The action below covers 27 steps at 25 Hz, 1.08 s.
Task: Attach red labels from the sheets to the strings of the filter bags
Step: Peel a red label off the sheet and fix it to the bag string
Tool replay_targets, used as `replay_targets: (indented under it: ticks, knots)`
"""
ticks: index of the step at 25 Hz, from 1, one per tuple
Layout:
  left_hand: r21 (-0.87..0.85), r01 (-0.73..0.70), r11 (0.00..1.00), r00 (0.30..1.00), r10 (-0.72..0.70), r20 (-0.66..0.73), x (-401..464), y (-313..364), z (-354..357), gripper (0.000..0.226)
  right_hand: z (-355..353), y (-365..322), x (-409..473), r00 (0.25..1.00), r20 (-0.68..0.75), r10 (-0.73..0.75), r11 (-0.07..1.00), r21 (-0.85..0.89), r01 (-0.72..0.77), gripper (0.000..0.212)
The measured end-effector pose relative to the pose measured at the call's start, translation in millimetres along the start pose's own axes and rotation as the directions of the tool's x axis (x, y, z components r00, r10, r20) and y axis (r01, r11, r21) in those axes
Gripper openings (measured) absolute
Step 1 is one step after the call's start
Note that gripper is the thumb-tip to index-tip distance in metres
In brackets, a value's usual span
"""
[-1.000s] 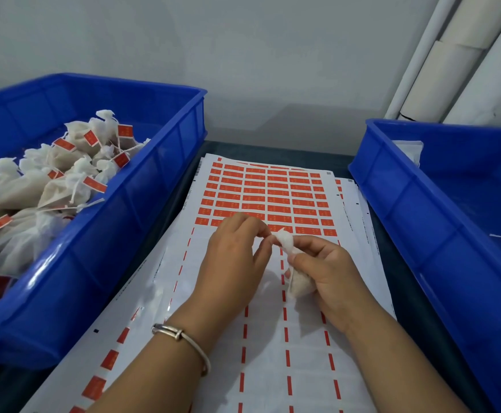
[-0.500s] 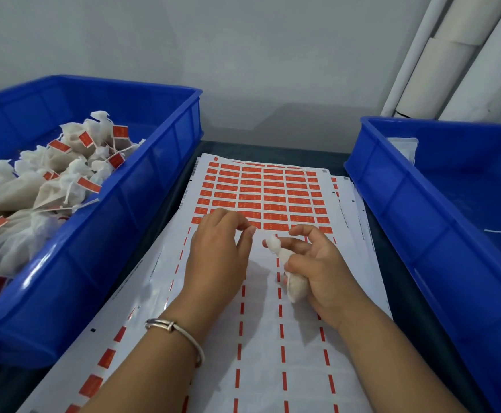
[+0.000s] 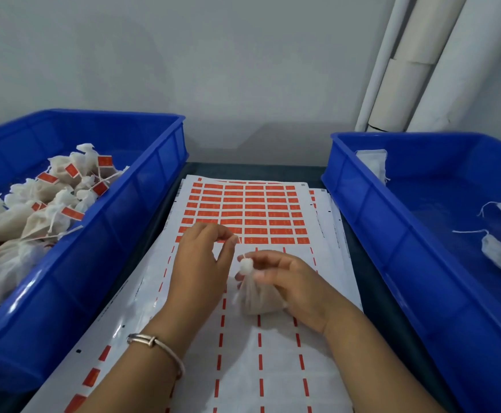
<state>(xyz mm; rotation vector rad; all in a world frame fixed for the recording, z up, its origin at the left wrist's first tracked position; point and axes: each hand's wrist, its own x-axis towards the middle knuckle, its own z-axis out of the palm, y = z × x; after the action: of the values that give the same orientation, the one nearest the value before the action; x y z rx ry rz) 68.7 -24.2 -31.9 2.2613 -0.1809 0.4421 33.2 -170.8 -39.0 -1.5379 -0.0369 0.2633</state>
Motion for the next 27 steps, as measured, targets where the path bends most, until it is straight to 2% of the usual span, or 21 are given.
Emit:
replay_targets:
  ticks: [5, 10, 12, 14, 16, 18, 20, 22, 27]
  knots:
    - [0.078, -0.117, 0.99, 0.993, 0.116, 0.022, 5, 26, -4, 0.011, -13, -15, -1, 0.996, -0.069, -0.061, 0.98, 0.185, 0.072, 0.016]
    - [0.137, -0.236, 0.962, 0.966, 0.217, 0.141, 27, 51, 10, 0.007, -39, -31, -6, 0.991, -0.128, -0.036, 0.978, 0.2, 0.061, 0.015]
    - [0.092, -0.241, 0.966, 0.963, 0.227, 0.147, 36, 58, 25, 0.004, -51, -34, -9, 0.979, -0.203, -0.025, 0.976, 0.208, 0.069, 0.01]
    - [0.026, -0.164, 0.986, 0.975, 0.158, 0.153, 42, 61, 47, 0.003, -65, -28, -11, 0.958, -0.286, 0.002, 0.951, 0.297, 0.087, 0.013]
    - [0.0, -0.048, 0.999, 0.979, 0.047, 0.197, 42, 58, 73, 0.019, -76, -21, -11, 0.935, -0.351, 0.05, 0.91, 0.401, 0.102, 0.014]
    - [0.061, -0.002, 0.998, 0.95, -0.017, 0.312, 40, 52, 98, 0.04, -83, -14, -10, 0.917, -0.389, 0.087, 0.885, 0.453, 0.109, 0.018]
    - [0.192, -0.093, 0.977, 0.898, 0.0, 0.439, 35, 45, 118, 0.059, -86, -10, -7, 0.918, -0.385, 0.091, 0.85, 0.511, 0.13, 0.019]
    - [0.294, -0.206, 0.933, 0.863, 0.032, 0.504, 34, 39, 125, 0.07, -87, -8, -6, 0.923, -0.374, 0.09, 0.836, 0.531, 0.134, 0.021]
    - [0.28, -0.292, 0.915, 0.798, 0.071, 0.599, 33, 26, 118, 0.069, -89, -3, -4, 0.917, -0.389, 0.091, 0.866, 0.485, 0.12, 0.025]
